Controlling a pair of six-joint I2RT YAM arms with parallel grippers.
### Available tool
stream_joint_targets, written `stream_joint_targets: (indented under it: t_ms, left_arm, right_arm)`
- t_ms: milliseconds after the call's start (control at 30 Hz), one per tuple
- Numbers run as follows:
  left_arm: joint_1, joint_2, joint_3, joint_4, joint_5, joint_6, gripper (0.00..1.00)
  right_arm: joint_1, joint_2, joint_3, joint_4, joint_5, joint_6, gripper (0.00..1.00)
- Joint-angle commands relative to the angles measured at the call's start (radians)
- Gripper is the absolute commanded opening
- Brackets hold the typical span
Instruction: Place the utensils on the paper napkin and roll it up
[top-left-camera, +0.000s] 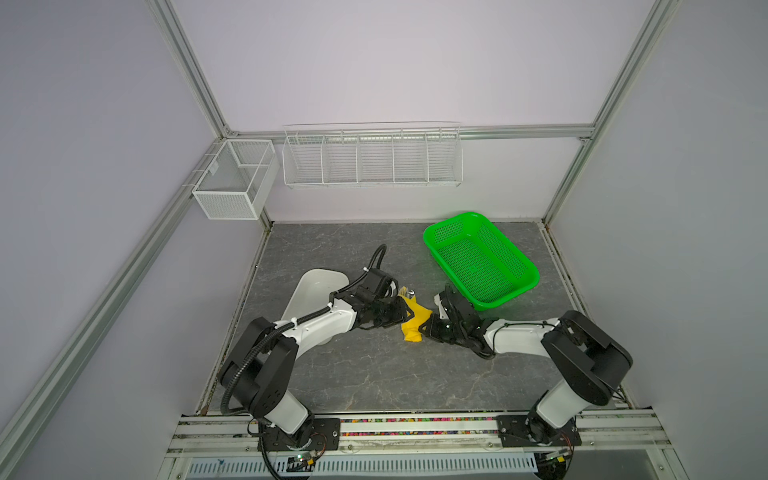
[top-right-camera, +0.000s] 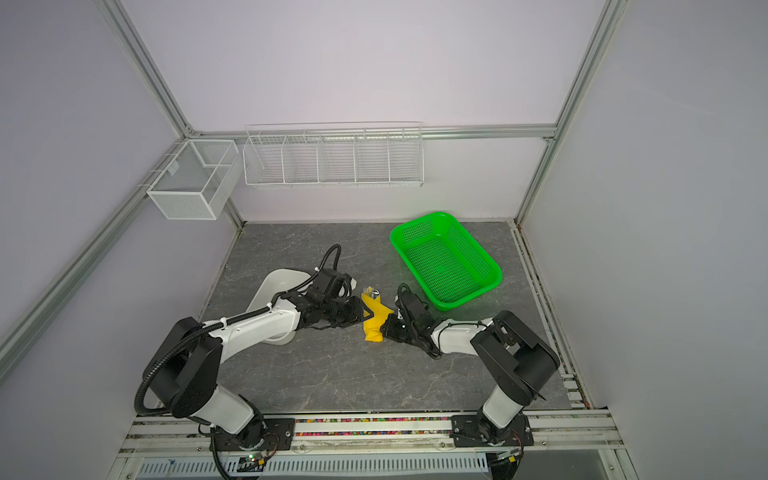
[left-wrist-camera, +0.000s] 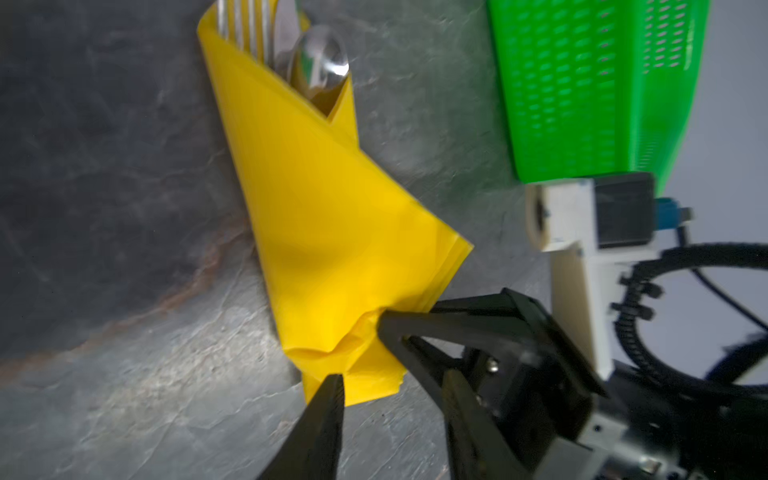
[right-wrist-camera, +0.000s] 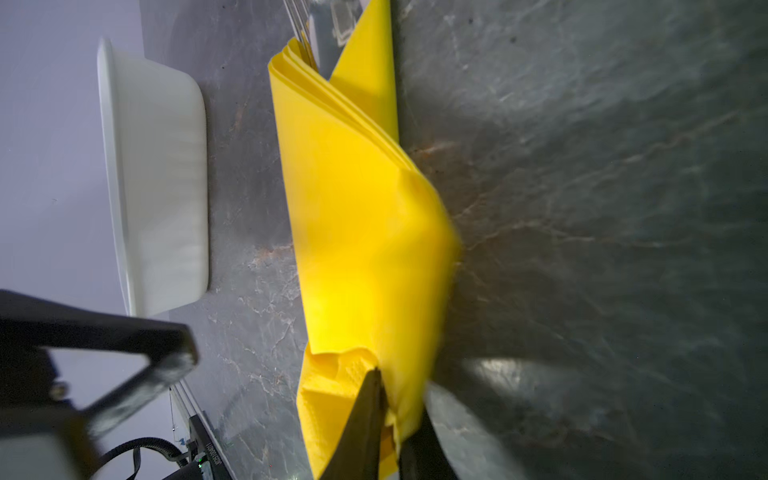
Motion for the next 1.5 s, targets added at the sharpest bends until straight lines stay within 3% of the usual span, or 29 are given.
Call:
stream_joint_targets:
  t_ms: [0,533,800,1000,1267,1467]
  left_arm:
    - [0.004,0.024,-0.023,0.014,0.005,-0.007,0.39]
    - [-0.010,0.119,-0.081,0.064,0.034,0.003,0.37]
    - [-0.019,0.100,-0.096,-0.003,0.053,0.080,0.34]
    - [-0.021,-0.003,-0.164,0.030,0.058,0.029,0.40]
    - [-0.023,0.015,-0.227,0.221,0.145,-0.071,0.43]
    - [-0.024,0.009,-0.230,0.188,0.133,-0.063,0.42]
  right_arm:
    - [-0.003,0.011,-0.014,0.010,0.010,0.026,0.13]
    - [-0.006,0.005,0.018,-0.047,0.023,-0.004,0.12]
    - [-0.007,0.008,0.022,-0.070,0.038,-0.012,0.12]
    - [-0.007,0.014,0.021,-0.061,0.029,-0.010,0.12]
    - [-0.007,0.018,0.022,-0.057,0.027,-0.010,0.11]
    - [-0.007,0.023,0.022,-0.054,0.025,-0.011,0.09]
